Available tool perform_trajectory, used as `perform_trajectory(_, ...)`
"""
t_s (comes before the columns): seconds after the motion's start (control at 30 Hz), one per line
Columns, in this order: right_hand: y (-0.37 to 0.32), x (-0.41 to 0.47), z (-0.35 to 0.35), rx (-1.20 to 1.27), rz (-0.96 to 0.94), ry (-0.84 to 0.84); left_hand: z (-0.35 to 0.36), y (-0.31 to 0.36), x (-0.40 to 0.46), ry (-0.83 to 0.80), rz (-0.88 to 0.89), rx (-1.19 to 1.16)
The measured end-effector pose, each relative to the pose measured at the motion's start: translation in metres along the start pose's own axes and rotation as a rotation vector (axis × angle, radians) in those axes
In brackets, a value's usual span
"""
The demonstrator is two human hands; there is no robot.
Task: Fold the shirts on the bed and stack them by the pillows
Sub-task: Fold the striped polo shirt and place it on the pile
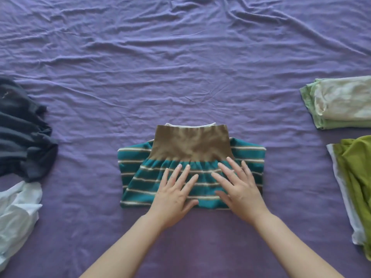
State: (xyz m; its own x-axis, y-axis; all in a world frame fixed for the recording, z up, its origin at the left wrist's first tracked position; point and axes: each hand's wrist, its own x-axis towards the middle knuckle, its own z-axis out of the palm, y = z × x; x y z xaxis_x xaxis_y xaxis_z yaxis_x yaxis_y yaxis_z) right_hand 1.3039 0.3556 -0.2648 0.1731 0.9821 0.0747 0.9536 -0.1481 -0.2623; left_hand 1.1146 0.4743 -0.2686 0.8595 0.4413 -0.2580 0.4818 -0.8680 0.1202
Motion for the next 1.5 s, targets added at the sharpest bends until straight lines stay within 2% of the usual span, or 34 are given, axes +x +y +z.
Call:
perform_trajectory(0.17, -0.071, -0.001, 0.026, 0.262, -0.015, -0.101, 0.002, -0.030, -0.043, 0.113, -0.148, -0.124)
perform_trajectory(0.27, -0.091, 0.004, 0.037, 0.231, 0.005, -0.198, 0.010, -0.051, -0.053, 0.161, -0.143, -0.180)
perform_trajectory(0.37, -0.088, 0.004, 0.039, 0.196, -0.010, -0.163, 0.015, -0.066, -0.053, 0.196, -0.059, -0.191)
perform_trajectory(0.47, -0.077, 0.004, 0.034, 0.290, -0.020, -0.081, 0.011, -0.081, -0.058, 0.195, 0.009, -0.207)
perform_trajectory(0.63, -0.069, -0.001, 0.025, 0.359, 0.062, -0.232, -0.007, -0.089, -0.070, 0.164, -0.032, -0.263)
perform_trajectory(0.73, -0.068, -0.007, 0.026, 0.345, 0.190, -0.201, -0.009, -0.070, -0.065, 0.075, -0.002, -0.248)
perform_trajectory(0.8, -0.064, -0.009, 0.025, 0.222, 0.288, -0.133, -0.007, -0.051, -0.053, 0.047, -0.016, -0.205)
perform_trajectory(0.9, -0.048, -0.014, 0.025, 0.036, 0.404, -0.257, 0.000, -0.022, -0.026, -0.055, -0.048, -0.071)
perform_trajectory(1.07, -0.016, -0.031, 0.025, -0.149, 0.330, -0.407, 0.042, -0.020, -0.011, -0.154, -0.131, 0.012)
perform_trajectory(1.17, -0.007, -0.031, 0.017, -0.200, 0.258, -0.349, 0.036, -0.015, -0.010, -0.102, -0.163, 0.036)
perform_trajectory(1.23, -0.003, -0.026, 0.009, -0.183, 0.211, -0.228, 0.020, 0.001, -0.004, -0.013, -0.171, -0.023)
perform_trajectory(1.37, 0.024, -0.002, -0.016, -0.063, 0.134, -0.041, -0.002, 0.055, 0.021, 0.205, 0.009, -0.231)
perform_trajectory(1.43, 0.045, 0.017, -0.025, 0.022, 0.154, -0.050, -0.008, 0.086, 0.036, 0.201, 0.077, -0.387)
perform_trajectory(1.5, 0.068, 0.034, -0.029, 0.132, 0.223, -0.151, -0.007, 0.112, 0.049, 0.147, 0.113, -0.508)
